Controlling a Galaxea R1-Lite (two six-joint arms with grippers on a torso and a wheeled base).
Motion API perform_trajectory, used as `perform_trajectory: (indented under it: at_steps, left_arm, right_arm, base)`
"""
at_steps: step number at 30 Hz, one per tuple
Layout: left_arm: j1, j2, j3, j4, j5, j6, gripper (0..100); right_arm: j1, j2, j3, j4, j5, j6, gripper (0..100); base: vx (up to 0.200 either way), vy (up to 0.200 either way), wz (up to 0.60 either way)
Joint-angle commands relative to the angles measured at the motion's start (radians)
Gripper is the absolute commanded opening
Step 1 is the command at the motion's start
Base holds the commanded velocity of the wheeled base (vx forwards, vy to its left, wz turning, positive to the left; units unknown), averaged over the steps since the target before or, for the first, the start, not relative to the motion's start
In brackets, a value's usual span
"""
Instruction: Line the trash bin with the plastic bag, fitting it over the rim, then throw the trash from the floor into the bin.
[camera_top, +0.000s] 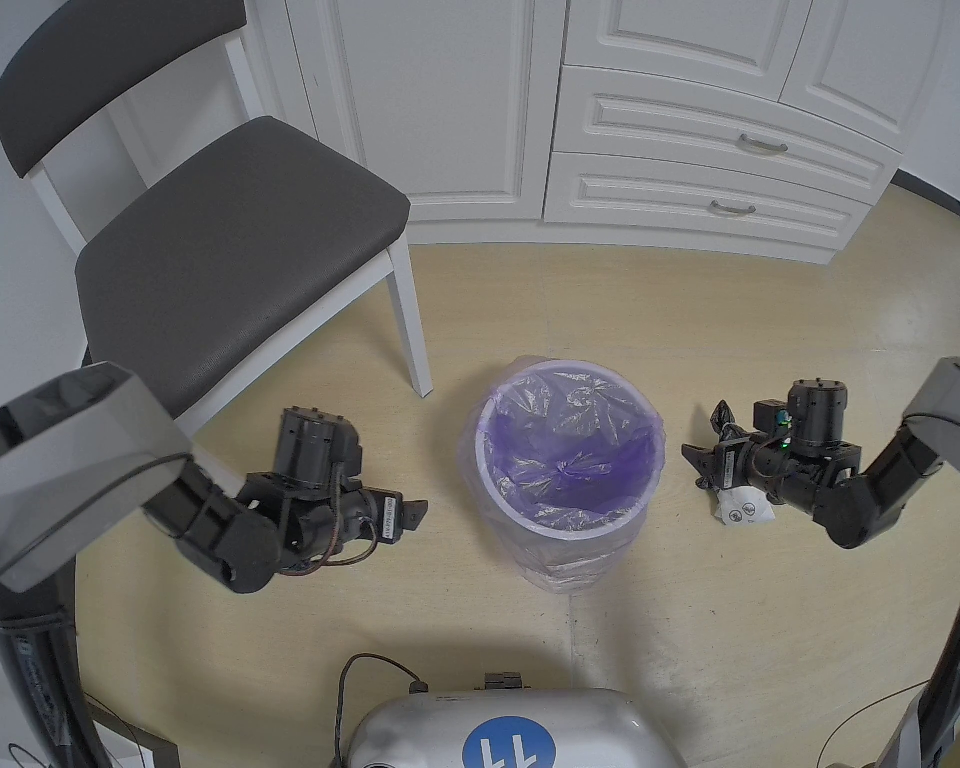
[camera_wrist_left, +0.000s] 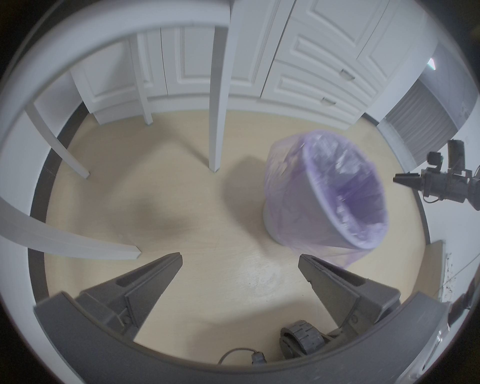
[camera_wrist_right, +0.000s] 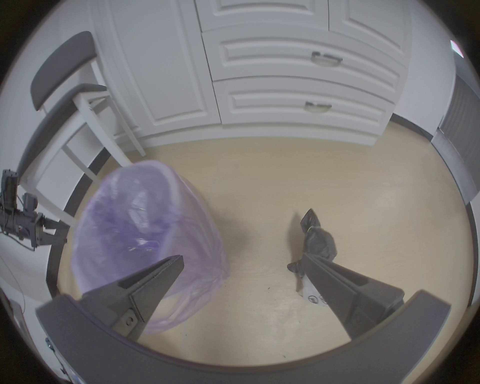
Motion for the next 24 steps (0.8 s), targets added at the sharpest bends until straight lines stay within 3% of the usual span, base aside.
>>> perform_trajectory:
  at_steps: [1, 6, 13, 19, 24]
  left_arm:
    - [-0.025, -0.399, 0.318, -0.141, -0.03, 0.012, 100]
    - [-0.073, -0.629, 0.496, -0.218, -0.043, 0.008, 100]
    - [-0.108, -0.992, 0.615, -0.161, -0.04, 0.005, 100]
    - [-0.104, -1.116, 0.601, -0.137, -0.036, -0.011, 100]
    - [-0.104, -1.119, 0.569, -0.152, -0.005, -0.009, 100]
  right_arm:
    - [-0.009, -0.411, 0.252, 0.145, -0.005, -0.059, 100]
    - [-0.046, -0.58, 0.307, 0.268, -0.033, 0.005, 100]
    - [-0.086, -0.886, 0.41, 0.424, -0.065, 0.019, 100]
    - [-0.098, -1.003, 0.35, 0.564, -0.063, 0.022, 100]
    - [-0.077, -1.04, 0.33, 0.596, -0.065, 0.016, 100]
  base:
    - [0.0, 0.0, 0.0]
    - [0.0, 0.0, 0.0]
    - [0.0, 0.0, 0.0]
    - [0.0, 0.0, 0.0]
    - [0.0, 0.0, 0.0]
